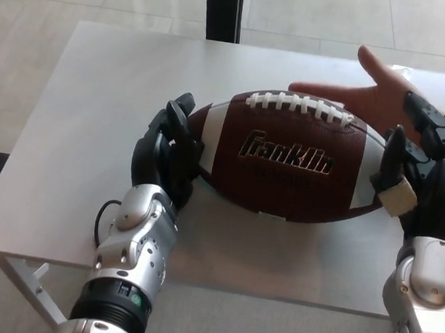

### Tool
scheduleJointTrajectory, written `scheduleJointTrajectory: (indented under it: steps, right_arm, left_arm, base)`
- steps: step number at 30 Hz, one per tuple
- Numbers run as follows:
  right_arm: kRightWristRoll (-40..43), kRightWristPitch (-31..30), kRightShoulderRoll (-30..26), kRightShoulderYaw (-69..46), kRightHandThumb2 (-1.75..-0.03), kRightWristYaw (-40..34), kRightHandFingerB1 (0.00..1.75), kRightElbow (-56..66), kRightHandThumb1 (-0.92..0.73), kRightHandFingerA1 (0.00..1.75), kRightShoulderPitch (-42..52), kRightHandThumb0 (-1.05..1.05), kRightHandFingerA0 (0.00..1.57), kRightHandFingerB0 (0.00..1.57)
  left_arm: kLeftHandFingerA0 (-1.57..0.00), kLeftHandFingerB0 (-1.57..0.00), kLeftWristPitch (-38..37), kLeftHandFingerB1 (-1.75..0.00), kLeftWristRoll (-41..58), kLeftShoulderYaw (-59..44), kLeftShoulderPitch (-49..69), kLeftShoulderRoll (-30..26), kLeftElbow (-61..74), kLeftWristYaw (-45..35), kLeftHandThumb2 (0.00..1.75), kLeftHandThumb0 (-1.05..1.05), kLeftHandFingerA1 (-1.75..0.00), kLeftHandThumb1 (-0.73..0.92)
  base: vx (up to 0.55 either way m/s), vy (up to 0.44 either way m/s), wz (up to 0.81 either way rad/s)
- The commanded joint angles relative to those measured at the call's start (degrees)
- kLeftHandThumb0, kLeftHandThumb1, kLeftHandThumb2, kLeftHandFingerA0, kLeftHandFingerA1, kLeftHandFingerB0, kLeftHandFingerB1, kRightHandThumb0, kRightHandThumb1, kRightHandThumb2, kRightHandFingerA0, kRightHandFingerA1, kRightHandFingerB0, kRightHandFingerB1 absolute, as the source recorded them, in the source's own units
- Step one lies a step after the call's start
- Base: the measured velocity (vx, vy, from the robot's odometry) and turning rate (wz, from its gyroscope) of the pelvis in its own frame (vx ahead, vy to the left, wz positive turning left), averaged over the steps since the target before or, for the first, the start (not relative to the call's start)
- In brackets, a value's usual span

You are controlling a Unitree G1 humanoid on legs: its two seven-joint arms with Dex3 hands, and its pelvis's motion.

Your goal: The robot uses both its hands to grab the left and right ends of a football kept in the middle of the desk infront of it, lifts it up and places it in the palm of a person

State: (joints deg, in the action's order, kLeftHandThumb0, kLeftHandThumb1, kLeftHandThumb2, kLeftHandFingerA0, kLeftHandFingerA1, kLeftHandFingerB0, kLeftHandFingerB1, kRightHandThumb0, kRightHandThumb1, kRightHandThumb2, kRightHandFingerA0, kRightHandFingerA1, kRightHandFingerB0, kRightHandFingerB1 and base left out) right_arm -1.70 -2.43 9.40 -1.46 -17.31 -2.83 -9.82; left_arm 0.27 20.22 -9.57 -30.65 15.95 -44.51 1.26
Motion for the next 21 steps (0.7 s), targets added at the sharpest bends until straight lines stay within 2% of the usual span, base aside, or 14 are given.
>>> scheduleJointTrajectory:
  steps: [1,2,3,4,5,7,11,14,19,20,21]
  right_arm:
    - [9.1,-8.8,7.9,6.8,-0.67,9.2,0.34,0.6,-0.88,0.55,-4.8,-0.87,0.64,0.45]
    - [8.8,-9.0,7.7,6.5,-0.67,8.9,0.34,0.7,-0.88,0.55,-6.0,-0.89,0.65,0.46]
    - [8.7,-9.2,7.6,6.3,-0.67,8.8,0.34,0.6,-0.88,0.55,-6.6,-0.89,0.65,0.46]
    - [8.5,-9.8,7.2,6.1,-0.67,8.7,0.34,0.7,-0.89,0.56,-7.6,-0.91,0.65,0.45]
    - [8.5,-10.6,7.4,5.6,-0.67,8.0,0.34,0.9,-0.88,0.56,-8.4,-0.91,0.66,0.46]
    - [9.3,-11.6,7.8,4.4,-0.67,7.2,0.34,1.4,-0.87,0.54,-9.7,-0.9,0.65,0.47]
    - [10.3,-12.8,8.4,2.8,-0.67,6.4,0.34,2.0,-0.88,0.54,-11.4,-0.9,0.66,0.45]
    - [11.1,-13.4,8.6,2.2,-0.67,6.6,0.37,2.7,-0.89,0.58,-12.8,-0.89,0.67,0.49]
    - [10.2,-12.6,8.5,2.2,-0.68,6.4,0.38,3.0,-0.9,0.61,-13.0,-0.87,0.65,0.44]
    - [10.7,-12.7,8.4,2.0,-0.68,6.8,0.38,3.1,-0.9,0.62,-13.0,-0.86,0.65,0.43]
    - [10.9,-13.3,8.3,2.0,-0.68,6.9,0.37,3.7,-0.91,0.6,-12.9,-0.85,0.66,0.43]
  left_arm:
    - [-0.49,-0.19,10.8,-0.33,-2.6,7.9,-5.8,9.9,-4.7,-4.7,0.89,-0.95,-0.72,0.92]
    - [-0.46,-0.13,10.1,-0.4,-2.9,8.3,-6.9,9.5,-4.8,-5.7,1.22,-0.92,-0.71,0.88]
    - [-0.46,-0.13,10.3,-0.4,-2.5,8.1,-7.3,9.4,-4.8,-5.8,1.22,-0.92,-0.71,0.88]
    - [-0.45,-0.14,10.8,-0.41,-2.0,7.8,-8.4,9.4,-4.8,-5.5,1.22,-0.91,-0.71,0.87]
    - [-0.46,-0.18,11.1,-0.32,-1.6,7.5,-9.3,9.4,-4.8,-4.9,0.87,-0.97,-0.66,0.91]
    - [-0.52,-0.19,11.9,-0.32,-0.9,6.8,-11.0,9.5,-4.9,-4.0,0.86,-0.94,-0.72,0.92]
    - [-0.53,-0.19,12.5,-0.33,-0.6,6.6,-12.9,9.4,-5.1,-2.6,0.88,-0.96,-0.71,0.91]
    - [-0.48,-0.21,13.2,-0.33,-0.5,7.2,-13.6,8.6,-4.0,-3.1,0.82,-0.92,-0.66,0.92]
    - [-0.54,-0.23,13.0,-0.34,-1.3,7.8,-14.3,8.7,-4.4,-1.9,0.86,-0.94,-0.65,0.92]
    - [-0.54,-0.19,12.9,-0.44,-1.3,7.8,-14.5,8.6,-4.5,-1.8,1.19,-0.91,-0.69,0.85]
    - [-0.55,-0.21,13.2,-0.34,-1.3,8.0,-14.4,8.6,-4.2,-1.9,0.87,-0.96,-0.64,0.91]
  base:
    - [0.0,0.0,0.0]
    - [0.0,0.0,0.0]
    - [0.0,0.0,0.0]
    - [0.0,0.0,0.0]
    - [0.0,0.0,0.0]
    - [0.0,0.0,0.0]
    - [0.0,0.0,0.0]
    - [0.0,0.0,0.0]
    - [0.0,0.0,0.0]
    - [0.0,0.0,0.0]
    - [0.0,0.0,0.0]
